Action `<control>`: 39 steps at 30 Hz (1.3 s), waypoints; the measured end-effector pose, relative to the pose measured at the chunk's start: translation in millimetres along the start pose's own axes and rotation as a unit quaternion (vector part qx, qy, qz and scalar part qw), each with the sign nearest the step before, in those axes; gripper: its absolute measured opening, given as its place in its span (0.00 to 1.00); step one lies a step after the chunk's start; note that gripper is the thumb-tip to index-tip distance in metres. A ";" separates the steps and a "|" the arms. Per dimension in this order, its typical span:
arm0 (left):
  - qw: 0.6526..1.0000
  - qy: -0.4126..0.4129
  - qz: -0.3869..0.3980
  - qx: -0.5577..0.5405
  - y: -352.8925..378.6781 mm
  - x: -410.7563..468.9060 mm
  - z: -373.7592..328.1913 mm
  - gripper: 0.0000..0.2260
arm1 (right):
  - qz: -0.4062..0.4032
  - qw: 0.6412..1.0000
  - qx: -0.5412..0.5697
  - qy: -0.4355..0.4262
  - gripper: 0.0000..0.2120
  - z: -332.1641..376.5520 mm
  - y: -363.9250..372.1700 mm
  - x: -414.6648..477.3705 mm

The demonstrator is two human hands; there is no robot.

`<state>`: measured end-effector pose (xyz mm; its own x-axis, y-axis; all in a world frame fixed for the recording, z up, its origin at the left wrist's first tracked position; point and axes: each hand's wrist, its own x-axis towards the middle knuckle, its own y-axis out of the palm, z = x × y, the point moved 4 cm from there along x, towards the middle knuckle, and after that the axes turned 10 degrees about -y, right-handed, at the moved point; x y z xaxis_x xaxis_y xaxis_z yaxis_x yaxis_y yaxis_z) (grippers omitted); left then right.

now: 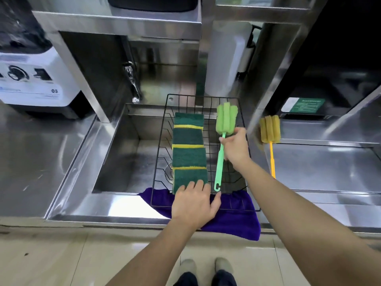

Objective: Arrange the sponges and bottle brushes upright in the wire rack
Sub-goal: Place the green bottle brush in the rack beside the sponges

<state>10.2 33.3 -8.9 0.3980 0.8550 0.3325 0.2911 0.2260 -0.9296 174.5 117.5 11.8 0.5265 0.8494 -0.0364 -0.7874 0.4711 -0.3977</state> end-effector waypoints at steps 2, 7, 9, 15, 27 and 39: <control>1.000 -0.005 0.008 0.004 0.5 1.8 0.1 0.21 | -0.004 0.999 0.028 0.042 0.13 -11.5 13.9 2.6; 1.000 -0.008 0.022 0.013 0.9 2.0 0.1 0.21 | 0.056 0.994 0.000 0.099 0.14 -32.9 32.2 3.8; 0.999 -0.009 0.028 0.017 0.8 2.9 0.6 0.22 | 0.100 0.988 -0.018 0.112 0.16 -39.7 39.0 1.9; 0.999 -0.006 0.036 0.018 0.3 3.3 -0.4 0.22 | 0.141 0.975 -0.163 0.054 0.18 -36.6 36.0 1.3; 0.997 -0.013 0.067 0.038 -1.3 4.3 -1.1 0.22 | 0.139 0.989 -0.031 0.026 0.06 4.4 -7.7 -4.3; 0.981 0.042 0.182 0.048 5.4 1.9 -41.9 0.27 | -0.058 0.978 -0.181 0.087 0.12 -67.6 -116.1 -3.8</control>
<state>48.9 16.5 -6.6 0.5326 0.8462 -0.0165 0.0352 -0.0416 -0.9985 285.6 43.5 -3.9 0.6774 0.7268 -0.1137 -0.5700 0.4208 -0.7057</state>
